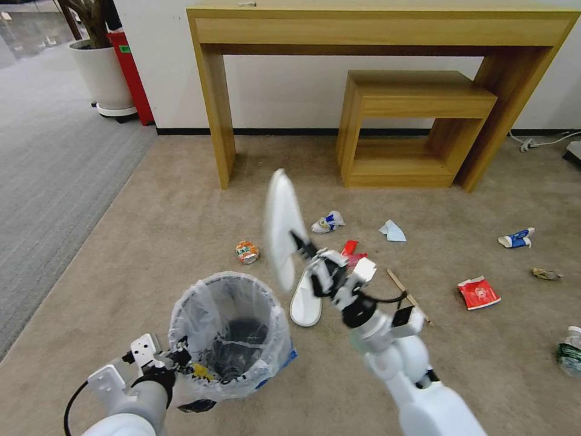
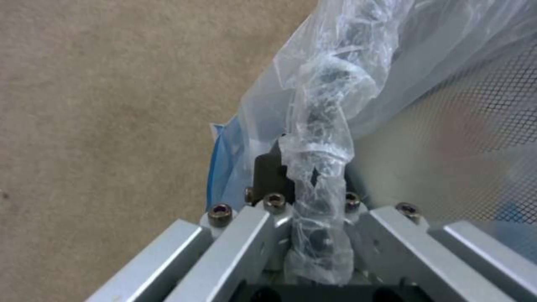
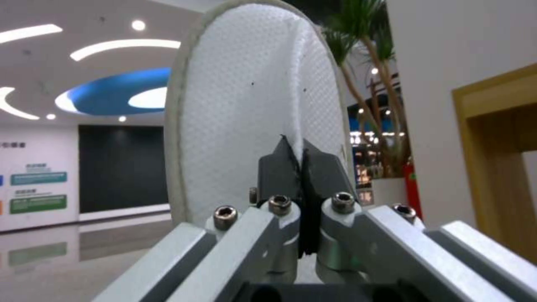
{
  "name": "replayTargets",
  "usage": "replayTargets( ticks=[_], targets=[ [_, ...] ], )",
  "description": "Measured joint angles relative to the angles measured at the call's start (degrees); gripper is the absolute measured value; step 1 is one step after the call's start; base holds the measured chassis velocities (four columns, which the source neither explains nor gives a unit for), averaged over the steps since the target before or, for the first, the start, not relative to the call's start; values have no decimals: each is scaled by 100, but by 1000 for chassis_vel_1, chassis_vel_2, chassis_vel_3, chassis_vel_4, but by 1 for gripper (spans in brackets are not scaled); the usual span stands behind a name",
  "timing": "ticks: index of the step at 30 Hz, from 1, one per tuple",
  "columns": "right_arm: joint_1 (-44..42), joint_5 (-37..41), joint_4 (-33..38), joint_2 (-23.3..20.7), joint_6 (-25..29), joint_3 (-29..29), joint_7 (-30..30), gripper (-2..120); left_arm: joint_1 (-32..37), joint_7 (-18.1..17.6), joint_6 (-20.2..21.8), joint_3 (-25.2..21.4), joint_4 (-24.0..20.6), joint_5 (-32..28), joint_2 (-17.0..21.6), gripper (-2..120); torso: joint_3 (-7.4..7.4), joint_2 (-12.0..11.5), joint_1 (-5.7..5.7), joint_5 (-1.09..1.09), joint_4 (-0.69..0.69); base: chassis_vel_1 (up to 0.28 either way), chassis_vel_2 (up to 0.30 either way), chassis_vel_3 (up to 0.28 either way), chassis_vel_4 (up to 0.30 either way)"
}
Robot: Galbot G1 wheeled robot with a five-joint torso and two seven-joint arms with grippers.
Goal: Pick up the trash bin and place the garbage on the floor into it.
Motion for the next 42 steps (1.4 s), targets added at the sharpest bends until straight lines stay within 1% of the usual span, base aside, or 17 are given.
replayTargets(
  ticks=[7,13,18,27,30,31,33,34,35,36,37,38,40,41,42],
  targets=[
    [10,-180,-185,143,62,-421,31,0,122,24,-4,410,-32,82,-56,1,0,0,0,-1,0,0,0,0,0],
    [163,-271,-395,270,120,-729,55,0,130,63,-20,603,-4,254,-98,1,0,0,0,-1,0,0,0,0,0],
    [312,-395,-623,362,135,-921,59,0,132,79,-28,631,23,304,-106,1,0,0,-1,-1,1,0,0,0,0],
    [392,-742,-989,340,189,-896,47,1,144,90,-30,625,25,300,-92,1,0,0,0,-1,-1,0,0,0,0],
    [351,-752,-1007,286,241,-851,12,16,143,95,-30,619,12,296,-89,1,0,0,0,0,0,0,0,0,0],
    [351,-752,-1007,286,241,-851,12,16,143,95,-30,619,12,296,-89,1,0,0,0,0,0,0,0,0,0],
    [338,-750,-968,257,265,-817,6,24,127,96,-28,585,1,294,-82,1,0,0,0,0,0,0,0,0,0],
    [335,-744,-927,237,294,-778,5,30,117,96,-25,558,0,294,-73,1,0,0,0,0,0,0,0,0,0],
    [335,-744,-927,237,294,-778,5,30,117,96,-25,558,0,294,-73,1,0,0,0,0,0,0,0,0,0],
    [330,-737,-903,225,309,-754,5,34,114,96,-21,545,0,294,-69,1,0,0,0,0,0,0,0,0,0],
    [316,-721,-852,208,338,-709,5,41,108,96,-17,522,0,292,-67,1,0,0,0,0,0,0,0,0,0],
    [316,-721,-852,208,338,-709,5,41,108,96,-17,522,0,292,-67,1,0,0,0,0,0,0,0,0,0],
    [270,-694,-735,169,390,-621,5,51,79,96,-7,425,4,271,-57,1,0,0,0,0,1,0,0,0,0],
    [270,-694,-735,169,390,-621,5,51,79,96,-7,425,4,271,-57,1,0,0,0,0,1,0,0,0,0],
    [241,-674,-661,146,402,-577,7,56,51,96,-1,344,4,236,-46,1,0,0,0,0,0,0,0,0,0]
  ],
)
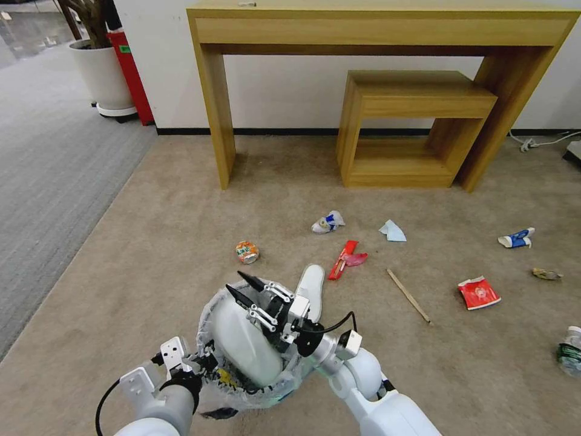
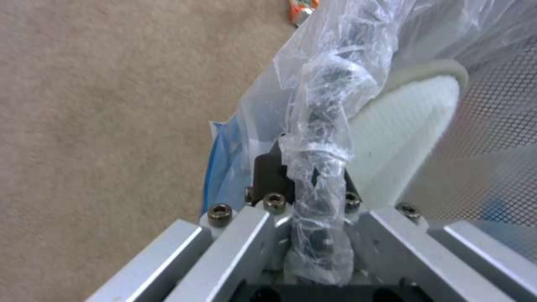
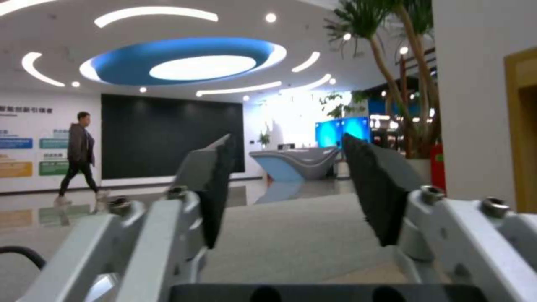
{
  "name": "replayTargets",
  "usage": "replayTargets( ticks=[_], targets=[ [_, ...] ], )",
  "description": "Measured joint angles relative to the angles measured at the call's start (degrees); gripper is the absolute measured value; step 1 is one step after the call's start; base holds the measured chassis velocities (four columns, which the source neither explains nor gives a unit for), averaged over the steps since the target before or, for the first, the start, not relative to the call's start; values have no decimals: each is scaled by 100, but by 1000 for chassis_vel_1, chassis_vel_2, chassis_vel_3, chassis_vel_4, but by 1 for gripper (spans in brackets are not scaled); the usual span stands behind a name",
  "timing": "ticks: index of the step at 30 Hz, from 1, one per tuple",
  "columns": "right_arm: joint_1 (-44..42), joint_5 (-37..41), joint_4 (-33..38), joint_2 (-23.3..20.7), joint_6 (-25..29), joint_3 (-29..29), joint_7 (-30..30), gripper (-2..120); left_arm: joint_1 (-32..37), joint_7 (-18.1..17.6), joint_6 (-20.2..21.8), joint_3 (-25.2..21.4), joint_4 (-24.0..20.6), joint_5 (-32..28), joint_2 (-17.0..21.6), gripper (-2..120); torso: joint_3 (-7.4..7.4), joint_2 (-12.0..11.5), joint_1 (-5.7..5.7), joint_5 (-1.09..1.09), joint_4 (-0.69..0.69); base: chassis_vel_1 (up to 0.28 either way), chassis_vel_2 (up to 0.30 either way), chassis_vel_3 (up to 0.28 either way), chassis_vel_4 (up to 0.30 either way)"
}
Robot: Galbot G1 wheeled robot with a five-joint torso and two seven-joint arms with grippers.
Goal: Pick up the trash bin and place the garbage on the floor into it.
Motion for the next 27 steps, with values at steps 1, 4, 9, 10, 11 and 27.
replayTargets(
  ticks=[1,4,9,10,11,27],
  targets=[
    [-28,18,80,-20,7,53,9,59,-38,0,7,-109,0,-54,19,1,0,0,0,0,0,0,0,0,0],
    [-112,7,350,-62,-23,309,256,71,-168,-4,27,-417,-22,-210,94,1,0,0,0,0,0,0,0,0,0],
    [-194,-575,795,-83,-234,987,1667,88,-330,-26,59,-977,-117,-459,254,1,0,0,0,0,0,0,0,0,0],
    [-232,-674,903,-96,-295,1159,2020,94,-349,-28,65,-1124,-148,-493,284,1,0,0,0,0,0,0,0,0,0],
    [-284,-716,1005,-106,-342,1318,2292,96,-357,-28,65,-1221,-170,-507,305,1,0,0,0,0,0,0,0,0,0],
    [-1318,-1610,1184,-34,-824,3119,3891,100,-271,18,36,-2072,-443,-834,403,1,-1,0,0,1,0,0,0,0,0]
  ],
)
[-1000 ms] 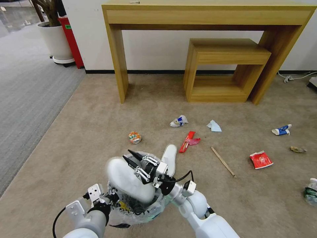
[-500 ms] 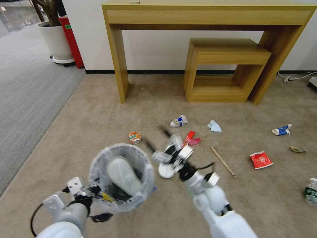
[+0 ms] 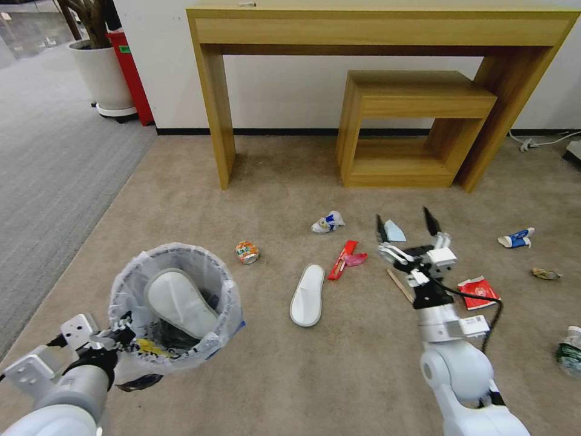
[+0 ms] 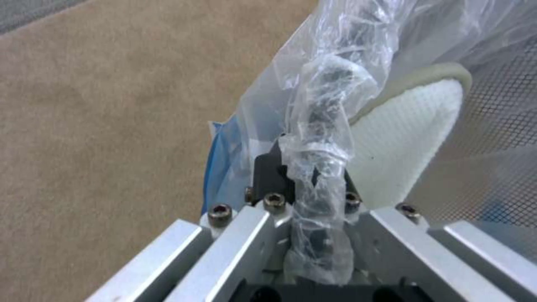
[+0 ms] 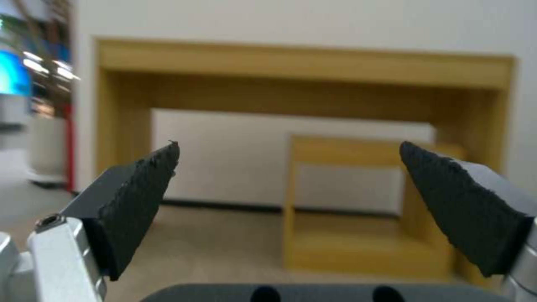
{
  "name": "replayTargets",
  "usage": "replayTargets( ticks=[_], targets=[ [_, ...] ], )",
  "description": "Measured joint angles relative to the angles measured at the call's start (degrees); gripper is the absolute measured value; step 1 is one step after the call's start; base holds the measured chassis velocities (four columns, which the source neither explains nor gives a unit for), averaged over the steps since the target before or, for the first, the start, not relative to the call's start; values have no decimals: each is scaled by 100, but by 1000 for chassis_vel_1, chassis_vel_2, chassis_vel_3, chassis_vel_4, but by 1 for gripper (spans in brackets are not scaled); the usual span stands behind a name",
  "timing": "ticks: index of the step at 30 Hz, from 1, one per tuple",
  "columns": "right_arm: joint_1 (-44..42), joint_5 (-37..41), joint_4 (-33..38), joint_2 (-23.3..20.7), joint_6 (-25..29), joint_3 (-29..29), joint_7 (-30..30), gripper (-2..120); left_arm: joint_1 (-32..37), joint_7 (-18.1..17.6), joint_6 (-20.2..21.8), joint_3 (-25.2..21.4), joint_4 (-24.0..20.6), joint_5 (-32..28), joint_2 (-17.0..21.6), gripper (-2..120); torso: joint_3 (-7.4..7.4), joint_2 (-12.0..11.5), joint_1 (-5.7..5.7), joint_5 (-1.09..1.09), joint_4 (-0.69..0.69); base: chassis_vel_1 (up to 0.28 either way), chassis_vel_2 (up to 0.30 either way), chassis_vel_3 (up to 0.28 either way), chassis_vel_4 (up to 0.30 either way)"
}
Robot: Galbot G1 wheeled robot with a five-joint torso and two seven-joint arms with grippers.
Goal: Pick up the trash bin and place the garbage on the floor into it.
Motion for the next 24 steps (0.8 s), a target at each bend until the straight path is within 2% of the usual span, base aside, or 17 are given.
replayTargets(
  ticks=[4,6,11,24],
  targets=[
    [-117,163,-121,50,-45,52,164,100,36,3,-47,10,-73,3,-42,1,0,0,0,0,0,0,0,0,0],
    [-183,162,-310,126,171,63,161,100,35,2,-58,-33,-151,0,-30,1,0,0,0,0,0,0,0,0,0],
    [-265,154,-393,179,273,51,152,100,-2,0,-60,-143,-193,1,-14,1,0,0,0,-1,0,0,0,0,0],
    [-204,156,-545,222,449,-69,49,100,-146,-58,-84,-525,95,-158,75,1,0,0,0,-1,1,-14,17,12,-18]
  ],
)
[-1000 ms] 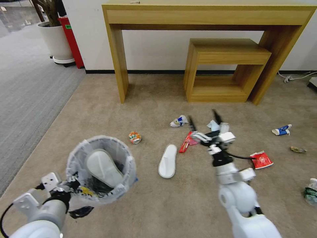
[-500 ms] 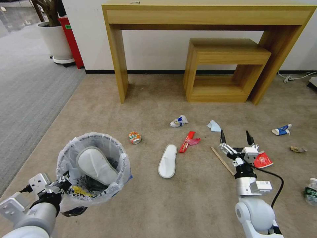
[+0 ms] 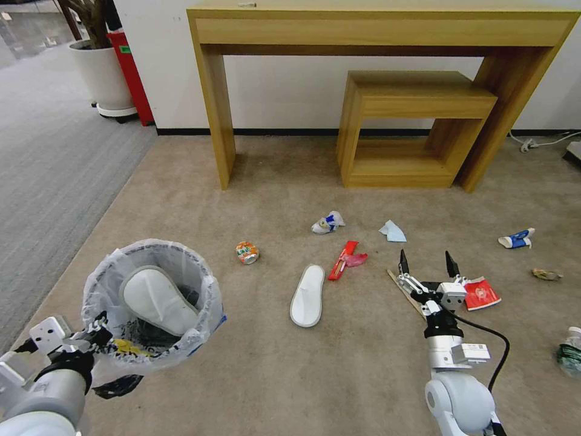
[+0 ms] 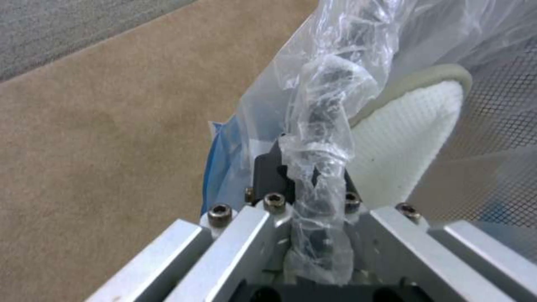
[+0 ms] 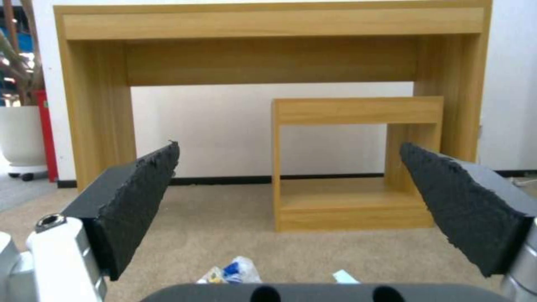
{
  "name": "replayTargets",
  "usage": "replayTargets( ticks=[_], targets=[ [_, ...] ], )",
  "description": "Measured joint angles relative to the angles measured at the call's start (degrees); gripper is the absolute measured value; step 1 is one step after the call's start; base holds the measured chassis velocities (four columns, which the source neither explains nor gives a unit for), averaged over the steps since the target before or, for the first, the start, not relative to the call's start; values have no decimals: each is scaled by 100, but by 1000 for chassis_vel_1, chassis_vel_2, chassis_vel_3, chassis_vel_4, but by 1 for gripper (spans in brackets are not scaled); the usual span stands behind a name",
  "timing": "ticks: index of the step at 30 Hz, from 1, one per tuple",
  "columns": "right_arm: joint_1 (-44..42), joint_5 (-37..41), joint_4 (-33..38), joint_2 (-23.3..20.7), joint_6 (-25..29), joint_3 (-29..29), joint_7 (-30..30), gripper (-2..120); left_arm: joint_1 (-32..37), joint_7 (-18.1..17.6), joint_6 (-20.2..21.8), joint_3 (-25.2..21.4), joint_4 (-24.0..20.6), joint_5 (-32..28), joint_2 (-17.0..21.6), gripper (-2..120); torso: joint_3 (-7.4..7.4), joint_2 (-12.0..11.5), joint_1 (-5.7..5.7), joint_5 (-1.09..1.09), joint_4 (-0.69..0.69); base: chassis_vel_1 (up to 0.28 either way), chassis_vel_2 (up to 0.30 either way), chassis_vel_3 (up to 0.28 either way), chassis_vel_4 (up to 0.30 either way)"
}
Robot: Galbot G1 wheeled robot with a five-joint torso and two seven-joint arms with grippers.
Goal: Pick up the trash bin and place the garbage on the floor into it.
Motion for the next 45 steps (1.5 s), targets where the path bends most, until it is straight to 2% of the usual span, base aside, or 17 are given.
replayTargets(
  ticks=[19,30,33,35,37,38,41,42,45],
  targets=[
    [99,-23,-66,-12,-26,-150,-27,100,-60,17,-20,-302,236,-132,143,1,3,-1,1,0,-1,-201,206,201,-206],
    [125,61,-40,-94,-376,-331,52,100,-36,20,-24,-277,261,-81,138,1,-1,0,0,0,0,-17,23,12,-12],
    [119,338,-38,-167,-824,-490,65,100,-16,26,-29,-253,244,-43,116,1,0,0,1,1,0,0,0,0,0],
    [120,410,-36,-188,-935,-524,66,100,-11,30,-34,-240,243,-27,108,1,1,0,1,1,0,0,0,0,0],
    [161,753,-28,-273,-1460,-659,75,100,5,38,-46,-171,243,41,75,1,0,0,1,0,-1,0,0,0,0],
    [161,753,-28,-273,-1460,-659,75,100,5,38,-46,-171,243,41,75,1,0,0,1,0,-1,0,0,0,0],
    [313,1095,-91,-346,-2326,-816,184,100,49,41,-49,-100,198,119,27,1,1,0,1,0,-1,0,0,0,0],
    [313,1095,-91,-346,-2326,-816,184,100,49,41,-49,-100,198,119,27,1,1,0,1,0,-1,0,0,0,0],
    [559,1261,-252,-363,-3460,-999,313,100,117,43,-52,-87,116,167,-16,1,1,0,1,1,0,0,0,0,0]
  ],
)
